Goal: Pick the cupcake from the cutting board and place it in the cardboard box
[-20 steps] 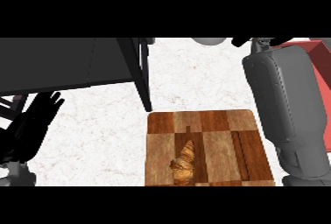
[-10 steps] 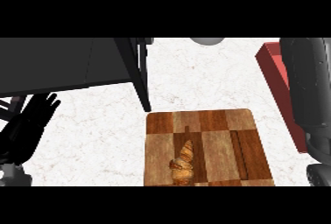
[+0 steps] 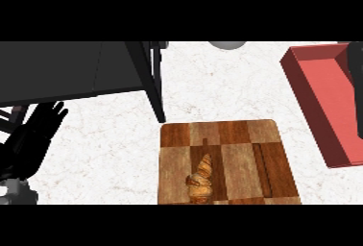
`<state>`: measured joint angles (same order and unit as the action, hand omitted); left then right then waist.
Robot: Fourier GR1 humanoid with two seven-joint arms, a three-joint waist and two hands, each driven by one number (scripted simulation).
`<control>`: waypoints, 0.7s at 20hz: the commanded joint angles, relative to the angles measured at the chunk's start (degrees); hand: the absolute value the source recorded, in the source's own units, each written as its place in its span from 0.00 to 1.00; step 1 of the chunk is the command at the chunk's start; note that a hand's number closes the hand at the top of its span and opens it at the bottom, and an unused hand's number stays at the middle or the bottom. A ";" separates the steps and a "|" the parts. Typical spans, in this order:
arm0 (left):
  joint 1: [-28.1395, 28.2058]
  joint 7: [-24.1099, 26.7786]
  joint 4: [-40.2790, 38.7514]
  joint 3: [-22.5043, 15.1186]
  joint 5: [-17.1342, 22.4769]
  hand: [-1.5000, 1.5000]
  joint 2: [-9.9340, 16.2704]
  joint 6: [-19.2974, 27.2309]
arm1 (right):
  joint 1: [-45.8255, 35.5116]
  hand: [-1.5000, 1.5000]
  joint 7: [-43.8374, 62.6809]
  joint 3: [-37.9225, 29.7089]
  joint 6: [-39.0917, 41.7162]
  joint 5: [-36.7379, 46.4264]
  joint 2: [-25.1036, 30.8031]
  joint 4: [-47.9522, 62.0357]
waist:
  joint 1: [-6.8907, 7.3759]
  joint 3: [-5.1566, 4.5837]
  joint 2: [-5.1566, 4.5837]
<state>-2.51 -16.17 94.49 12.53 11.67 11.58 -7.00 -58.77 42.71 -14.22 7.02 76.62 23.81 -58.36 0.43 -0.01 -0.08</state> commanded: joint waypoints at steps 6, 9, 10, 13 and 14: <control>2.10 0.74 0.80 -0.67 -0.27 0.50 -1.11 -0.73 | 6.15 1.00 -7.41 -3.03 -9.80 -4.07 1.86 6.82 | 0.17 0.02 -0.01; 1.08 -2.30 3.41 -1.05 -0.92 0.50 -0.96 1.05 | 9.16 1.00 -9.70 -3.98 -12.33 -6.10 0.87 8.41 | 0.02 0.04 0.07; -0.86 -1.62 1.48 -0.57 -0.46 0.50 -0.78 0.87 | 7.06 1.00 -10.73 -6.11 -13.36 -6.97 2.48 14.37 | 0.38 0.05 -0.18; -3.05 -2.07 0.59 -1.22 -2.37 0.50 -1.49 3.18 | 8.21 1.00 -10.56 -8.80 -9.61 -10.23 2.55 17.45 | 0.18 0.06 -0.28; -0.48 -0.38 -0.06 0.79 0.42 0.50 0.46 -0.70 | 9.05 1.00 -7.39 -9.77 -11.83 -9.00 3.24 19.09 | 0.57 0.04 -0.33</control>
<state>-3.13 -16.97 95.12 12.27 11.09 11.04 -6.42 -51.20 33.70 -21.13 -3.31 68.81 26.09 -44.40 0.68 0.03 -0.24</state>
